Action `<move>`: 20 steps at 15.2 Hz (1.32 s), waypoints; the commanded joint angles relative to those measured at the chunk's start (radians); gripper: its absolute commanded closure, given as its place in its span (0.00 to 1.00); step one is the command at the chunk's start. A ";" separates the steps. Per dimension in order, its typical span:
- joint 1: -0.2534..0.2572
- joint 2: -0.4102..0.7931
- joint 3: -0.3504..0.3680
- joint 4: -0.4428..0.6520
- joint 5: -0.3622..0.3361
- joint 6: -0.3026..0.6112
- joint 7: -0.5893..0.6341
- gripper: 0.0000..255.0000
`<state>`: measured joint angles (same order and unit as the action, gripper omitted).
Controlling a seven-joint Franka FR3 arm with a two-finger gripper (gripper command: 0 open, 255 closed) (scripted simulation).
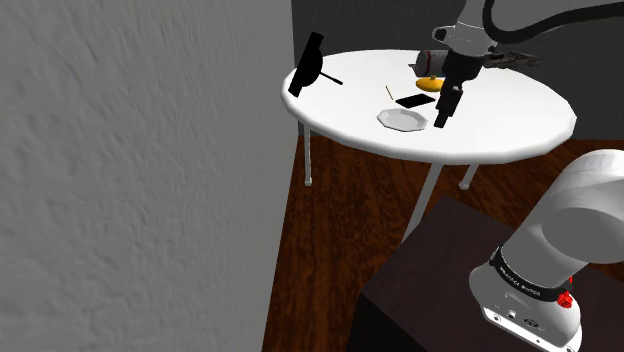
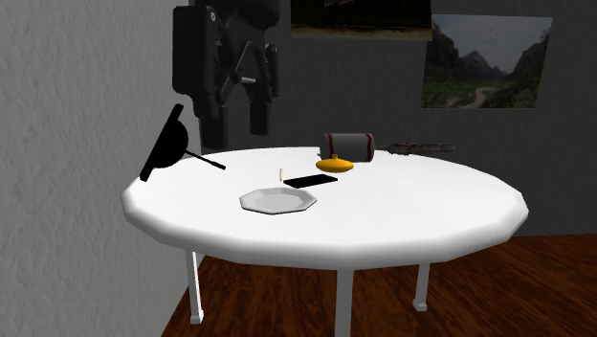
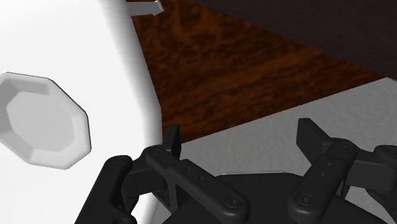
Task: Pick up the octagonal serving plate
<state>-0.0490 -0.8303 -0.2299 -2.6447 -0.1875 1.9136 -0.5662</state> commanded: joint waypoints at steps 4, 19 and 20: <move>-0.015 0.089 -0.120 -0.029 -0.114 0.159 -0.187 0.00; 0.149 0.626 -0.547 0.153 -0.110 0.679 -0.815 0.00; 0.177 0.674 -0.581 0.176 -0.059 0.709 -0.884 0.00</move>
<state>0.0984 -0.2072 -0.7758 -2.4985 -0.2945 2.5923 -1.3764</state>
